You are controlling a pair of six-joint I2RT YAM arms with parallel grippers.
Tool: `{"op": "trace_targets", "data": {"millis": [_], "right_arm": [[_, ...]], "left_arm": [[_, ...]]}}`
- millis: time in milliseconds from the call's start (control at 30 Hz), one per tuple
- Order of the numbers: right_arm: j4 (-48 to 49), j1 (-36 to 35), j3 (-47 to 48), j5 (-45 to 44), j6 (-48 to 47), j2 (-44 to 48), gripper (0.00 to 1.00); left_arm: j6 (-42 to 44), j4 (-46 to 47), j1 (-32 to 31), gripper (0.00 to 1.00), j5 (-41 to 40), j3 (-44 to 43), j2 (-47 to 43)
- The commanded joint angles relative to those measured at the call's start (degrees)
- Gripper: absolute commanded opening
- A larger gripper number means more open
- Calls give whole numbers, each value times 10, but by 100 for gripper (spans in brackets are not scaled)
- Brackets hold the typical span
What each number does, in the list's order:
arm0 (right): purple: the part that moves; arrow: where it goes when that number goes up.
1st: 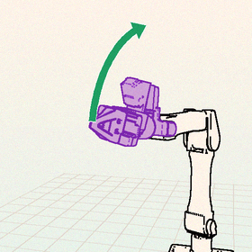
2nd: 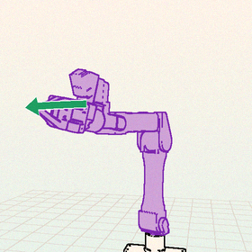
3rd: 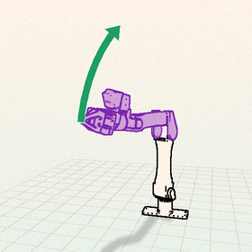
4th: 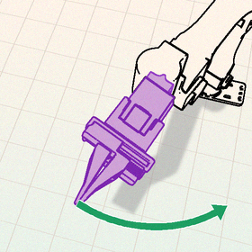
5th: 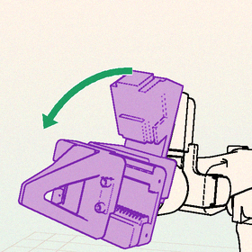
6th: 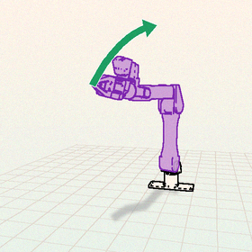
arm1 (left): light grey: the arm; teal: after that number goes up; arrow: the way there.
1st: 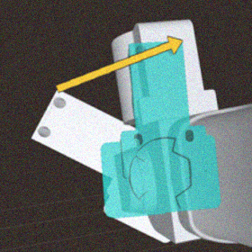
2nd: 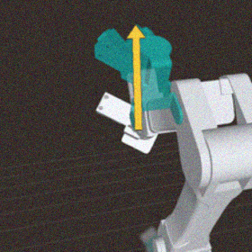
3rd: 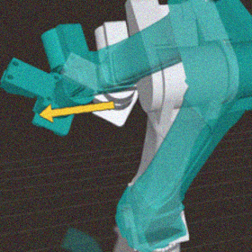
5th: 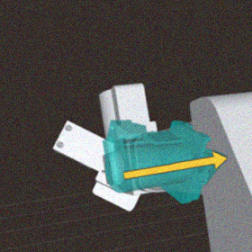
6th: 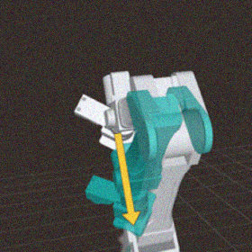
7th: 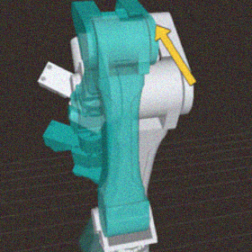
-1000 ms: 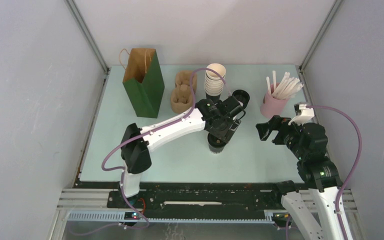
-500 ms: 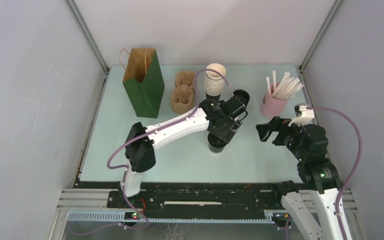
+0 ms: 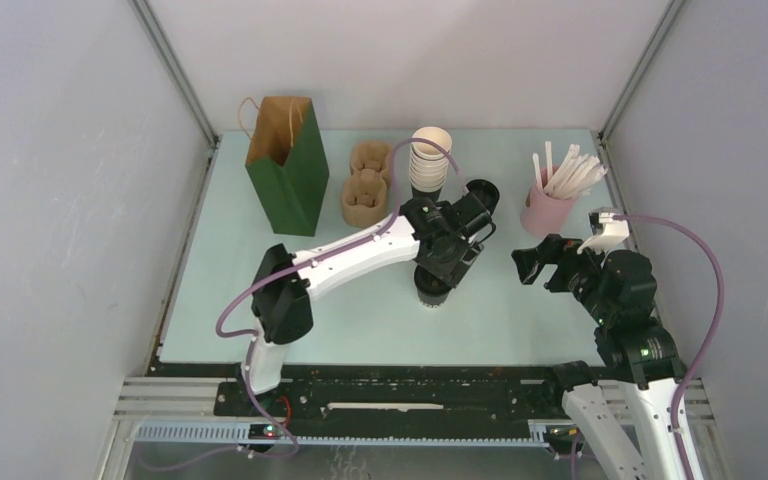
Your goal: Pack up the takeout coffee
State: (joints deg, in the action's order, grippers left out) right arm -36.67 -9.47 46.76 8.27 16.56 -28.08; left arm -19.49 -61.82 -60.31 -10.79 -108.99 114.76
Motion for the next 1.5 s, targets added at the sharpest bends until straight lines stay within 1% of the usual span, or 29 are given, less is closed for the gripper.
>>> {"op": "trace_targets", "data": {"millis": [0, 467, 633, 733, 867, 1033, 1267, 1467], "right_arm": [[10, 0, -1, 5, -10, 6, 100], [9, 0, -1, 4, -9, 10, 100], [10, 0, -2, 5, -10, 12, 100], [11, 0, -2, 5, -10, 13, 100], [10, 0, -2, 7, -10, 12, 100], [11, 0, -2, 9, -10, 10, 100], [15, 0, -3, 13, -11, 9, 100], [14, -1, -3, 16, -11, 5, 100]], "left_arm": [[12, -6, -2, 58, 5, -25, 3], [10, 2, -2, 58, 9, -14, 20], [8, 11, -2, 58, 13, 6, 15], [1, 35, -2, 57, 26, 33, 7], [-9, 55, -2, 56, 14, 55, -7], [-11, 55, -1, 59, 14, 54, -16], [-3, 20, -2, 69, -3, 1, -20], [-4, 15, -2, 77, -7, -12, -34]]}}
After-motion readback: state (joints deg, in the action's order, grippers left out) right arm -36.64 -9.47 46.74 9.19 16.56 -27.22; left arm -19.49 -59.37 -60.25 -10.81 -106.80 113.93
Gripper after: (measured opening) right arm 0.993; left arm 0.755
